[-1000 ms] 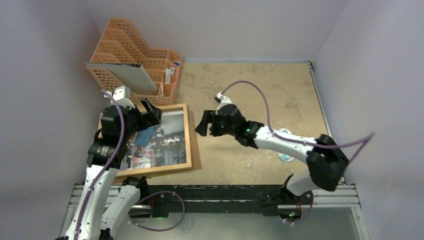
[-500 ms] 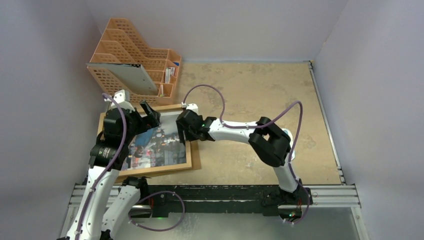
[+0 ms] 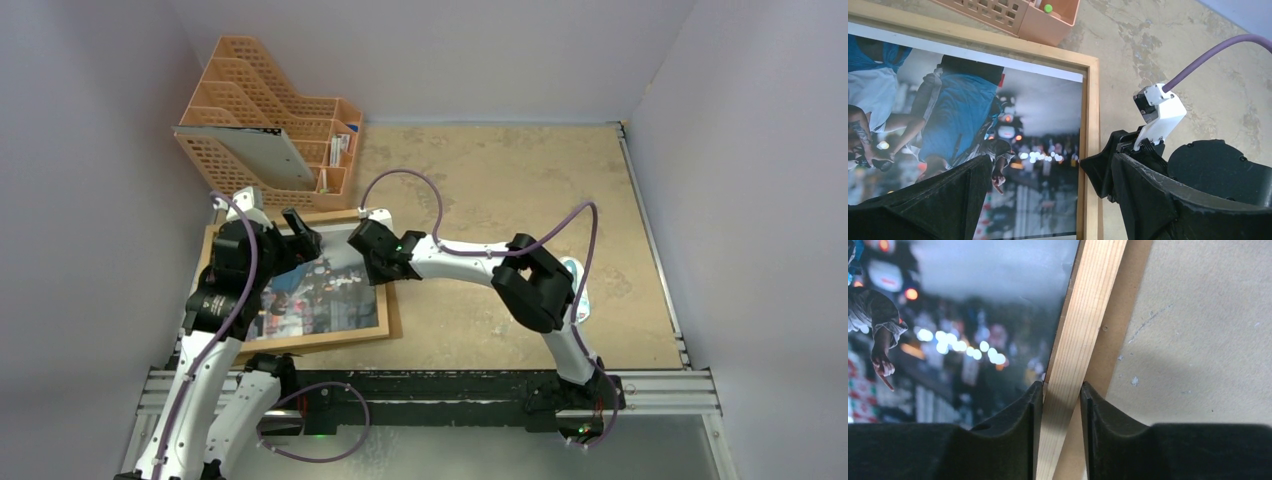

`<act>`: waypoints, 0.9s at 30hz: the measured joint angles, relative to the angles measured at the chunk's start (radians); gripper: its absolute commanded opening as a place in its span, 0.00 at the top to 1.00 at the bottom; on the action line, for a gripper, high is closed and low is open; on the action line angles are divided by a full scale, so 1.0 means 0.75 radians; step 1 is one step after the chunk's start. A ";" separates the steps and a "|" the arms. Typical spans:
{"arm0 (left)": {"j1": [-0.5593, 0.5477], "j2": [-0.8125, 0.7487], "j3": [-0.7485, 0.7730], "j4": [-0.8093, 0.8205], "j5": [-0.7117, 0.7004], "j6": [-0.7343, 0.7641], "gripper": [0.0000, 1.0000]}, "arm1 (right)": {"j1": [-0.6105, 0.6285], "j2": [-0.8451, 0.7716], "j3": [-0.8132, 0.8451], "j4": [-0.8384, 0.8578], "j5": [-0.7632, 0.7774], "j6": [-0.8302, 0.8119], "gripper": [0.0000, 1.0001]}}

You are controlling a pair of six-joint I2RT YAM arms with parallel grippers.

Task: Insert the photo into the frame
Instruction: Move the photo frame to the center of the board.

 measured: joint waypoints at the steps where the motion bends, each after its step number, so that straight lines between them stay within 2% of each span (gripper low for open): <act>1: 0.000 -0.001 0.000 0.000 0.001 0.000 0.06 | 0.001 0.000 0.000 -0.005 0.001 0.003 0.74; 4: 0.000 -0.001 0.000 0.000 0.009 0.000 0.06 | 0.003 0.000 -0.001 -0.020 0.015 0.023 0.80; 9: 0.000 0.009 0.000 0.000 0.024 -0.001 0.06 | -0.005 -0.036 -0.043 -0.025 0.036 0.038 0.85; 15: 0.000 0.031 0.000 0.000 0.029 -0.001 0.06 | -0.042 -0.250 -0.246 -0.027 0.044 0.033 0.88; 20: 0.000 0.048 0.000 0.001 0.030 -0.001 0.07 | -0.179 -0.459 -0.394 0.003 0.033 -0.001 0.87; 27: 0.000 0.073 0.000 0.001 0.030 -0.001 0.07 | -0.382 -0.616 -0.621 0.102 -0.002 -0.092 0.87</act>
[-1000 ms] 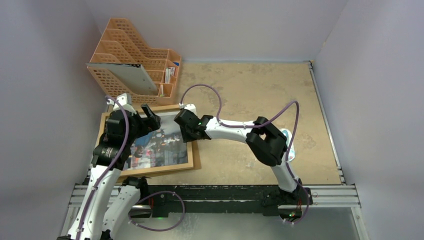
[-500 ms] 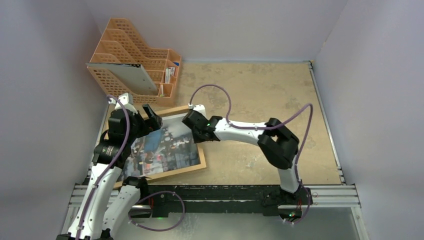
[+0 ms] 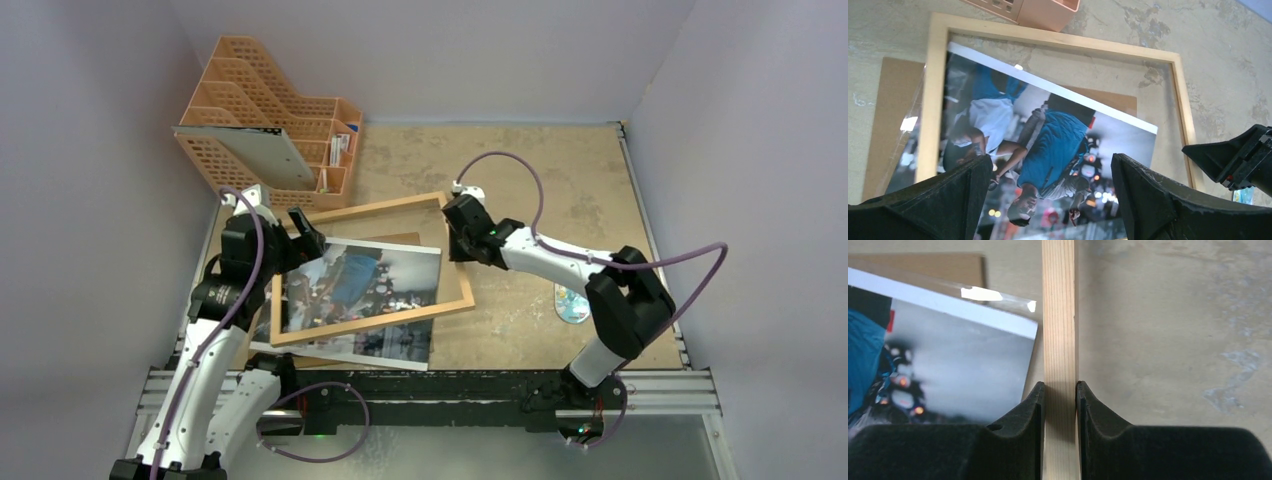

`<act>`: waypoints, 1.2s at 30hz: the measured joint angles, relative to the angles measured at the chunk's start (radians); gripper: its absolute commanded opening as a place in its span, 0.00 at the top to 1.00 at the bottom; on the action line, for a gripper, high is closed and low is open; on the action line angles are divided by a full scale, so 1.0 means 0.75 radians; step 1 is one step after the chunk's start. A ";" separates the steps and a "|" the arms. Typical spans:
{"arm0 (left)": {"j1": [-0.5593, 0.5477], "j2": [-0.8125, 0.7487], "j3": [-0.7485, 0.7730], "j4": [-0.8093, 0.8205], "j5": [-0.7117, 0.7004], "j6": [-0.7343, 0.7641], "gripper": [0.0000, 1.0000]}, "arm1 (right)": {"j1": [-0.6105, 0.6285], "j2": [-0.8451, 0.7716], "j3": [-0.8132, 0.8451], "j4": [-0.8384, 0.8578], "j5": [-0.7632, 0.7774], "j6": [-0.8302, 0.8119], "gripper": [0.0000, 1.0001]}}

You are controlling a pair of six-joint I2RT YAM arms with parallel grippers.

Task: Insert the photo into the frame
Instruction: Move the photo frame to the center of the board.

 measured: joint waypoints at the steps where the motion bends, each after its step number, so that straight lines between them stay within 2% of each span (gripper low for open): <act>1: 0.000 0.003 0.000 0.001 0.000 0.001 0.07 | -0.027 -0.023 -0.044 0.019 -0.007 -0.018 0.87; 13: 0.000 0.054 0.000 0.004 -0.001 0.001 0.07 | -0.198 -0.189 -0.329 0.266 0.016 -0.111 0.83; 29: 0.000 0.103 0.000 0.013 -0.001 0.001 0.08 | -0.489 -0.278 -0.614 0.470 -0.022 -0.064 0.76; 32: 0.000 0.113 0.000 0.021 -0.001 0.001 0.08 | -0.519 -0.281 -0.614 0.469 -0.020 -0.064 0.67; 36: 0.000 0.128 0.000 0.036 0.000 0.001 0.08 | -0.537 -0.276 -0.600 0.458 0.013 -0.013 0.41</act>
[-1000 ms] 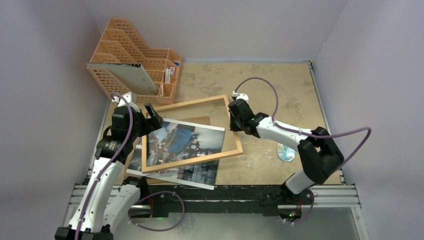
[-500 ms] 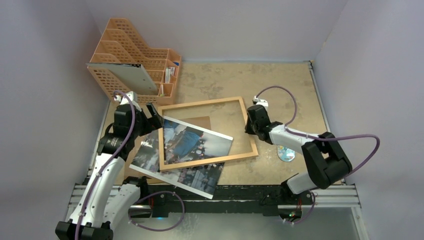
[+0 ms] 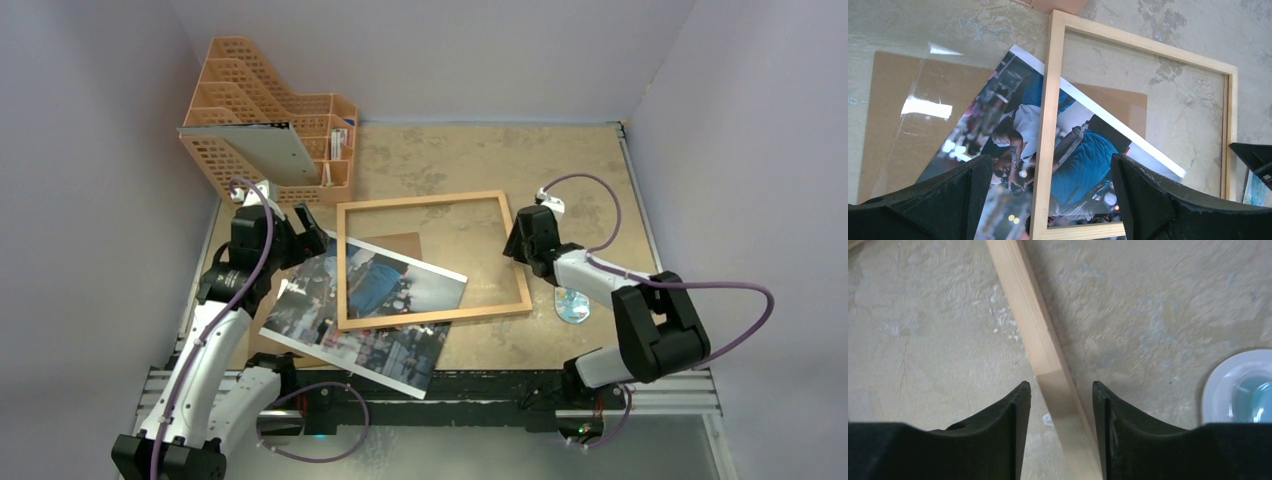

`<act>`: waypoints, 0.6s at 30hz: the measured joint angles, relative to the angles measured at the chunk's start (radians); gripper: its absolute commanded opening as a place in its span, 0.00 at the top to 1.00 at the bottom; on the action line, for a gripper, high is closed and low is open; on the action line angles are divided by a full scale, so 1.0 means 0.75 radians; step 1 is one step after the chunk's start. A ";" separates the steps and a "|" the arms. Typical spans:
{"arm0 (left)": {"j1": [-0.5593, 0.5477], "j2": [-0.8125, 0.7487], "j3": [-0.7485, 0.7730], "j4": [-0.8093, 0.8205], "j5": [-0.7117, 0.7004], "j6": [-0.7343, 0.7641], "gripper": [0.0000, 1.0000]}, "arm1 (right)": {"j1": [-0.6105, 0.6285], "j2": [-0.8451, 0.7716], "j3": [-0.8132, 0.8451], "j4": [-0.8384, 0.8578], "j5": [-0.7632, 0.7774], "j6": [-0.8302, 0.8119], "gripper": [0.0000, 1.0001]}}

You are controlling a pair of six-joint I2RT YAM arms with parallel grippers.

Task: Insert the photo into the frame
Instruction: Move the photo frame to the center of the board, then turn over the photo frame at the center of the board.

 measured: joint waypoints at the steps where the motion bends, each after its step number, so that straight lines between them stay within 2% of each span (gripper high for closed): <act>1: 0.000 0.003 0.000 0.004 0.000 0.000 0.08 | -0.008 0.001 0.009 -0.001 0.012 0.012 0.36; 4: 0.000 0.008 0.000 0.014 0.000 0.000 0.08 | -0.025 -0.005 0.051 -0.007 0.042 0.023 0.25; 12: 0.000 0.026 0.000 0.043 0.005 -0.016 0.10 | 0.015 -0.125 0.169 -0.046 -0.039 -0.055 0.23; 14: 0.000 0.026 0.000 0.048 0.002 -0.035 0.10 | 0.104 -0.126 0.212 -0.050 -0.051 -0.047 0.23; 18: 0.000 0.013 0.000 0.045 -0.038 -0.072 0.11 | 0.403 -0.001 0.351 -0.061 -0.080 0.031 0.26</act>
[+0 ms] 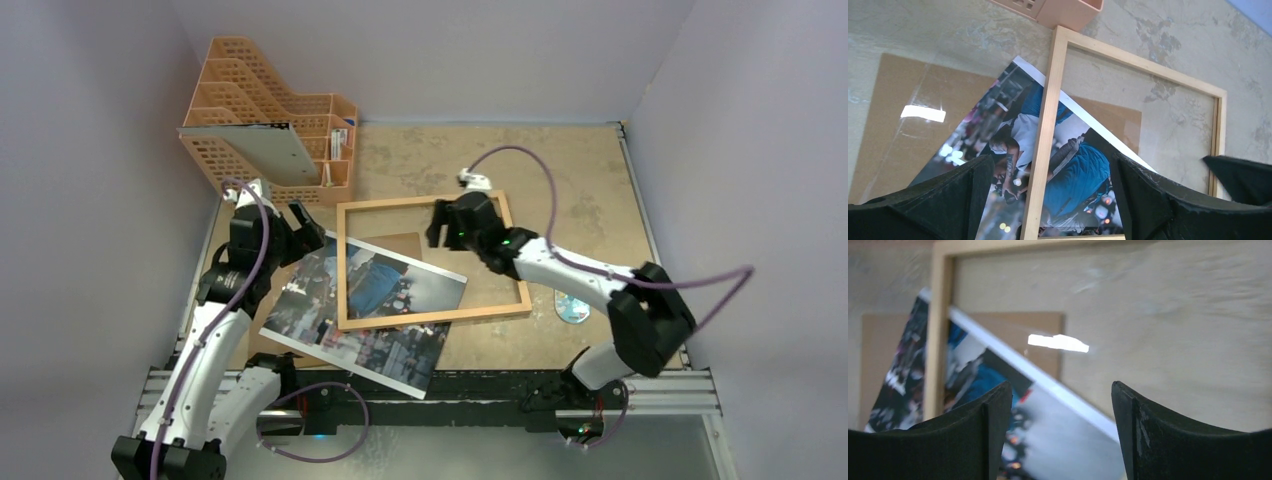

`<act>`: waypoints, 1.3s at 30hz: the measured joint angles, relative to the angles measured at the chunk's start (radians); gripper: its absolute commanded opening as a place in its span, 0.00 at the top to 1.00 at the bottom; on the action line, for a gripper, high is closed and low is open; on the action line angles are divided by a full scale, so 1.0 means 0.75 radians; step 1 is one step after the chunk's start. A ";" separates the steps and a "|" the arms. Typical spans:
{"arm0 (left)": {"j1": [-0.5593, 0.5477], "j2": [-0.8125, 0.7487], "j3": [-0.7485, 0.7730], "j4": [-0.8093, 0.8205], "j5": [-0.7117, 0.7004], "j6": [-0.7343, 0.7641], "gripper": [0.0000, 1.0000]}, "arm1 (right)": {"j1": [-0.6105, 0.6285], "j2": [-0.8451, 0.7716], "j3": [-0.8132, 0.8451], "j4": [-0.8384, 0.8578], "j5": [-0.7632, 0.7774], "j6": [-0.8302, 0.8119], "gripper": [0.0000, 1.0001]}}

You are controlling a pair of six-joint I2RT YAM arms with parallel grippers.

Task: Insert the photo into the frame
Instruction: Turn over the photo frame at the center of the board.

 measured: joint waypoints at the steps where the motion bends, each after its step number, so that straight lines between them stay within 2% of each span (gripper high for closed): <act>1: 0.000 -0.009 0.000 -0.002 -0.015 -0.010 0.11 | 0.075 0.061 0.051 -0.005 0.002 0.029 0.27; 3: 0.000 -0.041 0.000 -0.010 -0.060 -0.029 0.11 | 0.195 0.182 0.151 -0.015 0.009 0.080 0.29; 9: 0.000 -0.162 0.025 -0.102 -0.240 -0.081 0.11 | 0.494 0.663 0.676 -0.181 0.063 0.231 0.33; 12: 0.000 -0.215 0.047 -0.141 -0.319 -0.102 0.10 | 0.576 0.847 0.878 -0.254 0.083 0.275 0.34; 18: 0.000 -0.306 0.062 -0.210 -0.431 -0.125 0.10 | 0.664 1.071 1.110 -0.404 0.095 0.303 0.39; 22: 0.000 -0.313 0.064 -0.236 -0.455 -0.127 0.10 | 0.680 1.160 1.242 -0.468 0.150 0.305 0.45; 27: 0.000 -0.314 0.064 -0.254 -0.462 -0.127 0.10 | 0.699 1.197 1.296 -0.524 0.238 0.327 0.55; 28: 0.000 -0.314 0.064 -0.256 -0.462 -0.127 0.10 | 0.704 1.197 1.300 -0.538 0.260 0.330 0.59; 29: 0.000 -0.314 0.064 -0.257 -0.463 -0.127 0.10 | 0.708 1.198 1.302 -0.550 0.276 0.334 0.67; 33: 0.000 -0.316 0.064 -0.260 -0.462 -0.127 0.10 | 0.722 1.201 1.314 -0.613 0.343 0.372 0.82; 39: 0.000 -0.315 0.064 -0.249 -0.421 -0.124 0.10 | 0.724 1.179 1.289 -0.638 0.393 0.407 0.90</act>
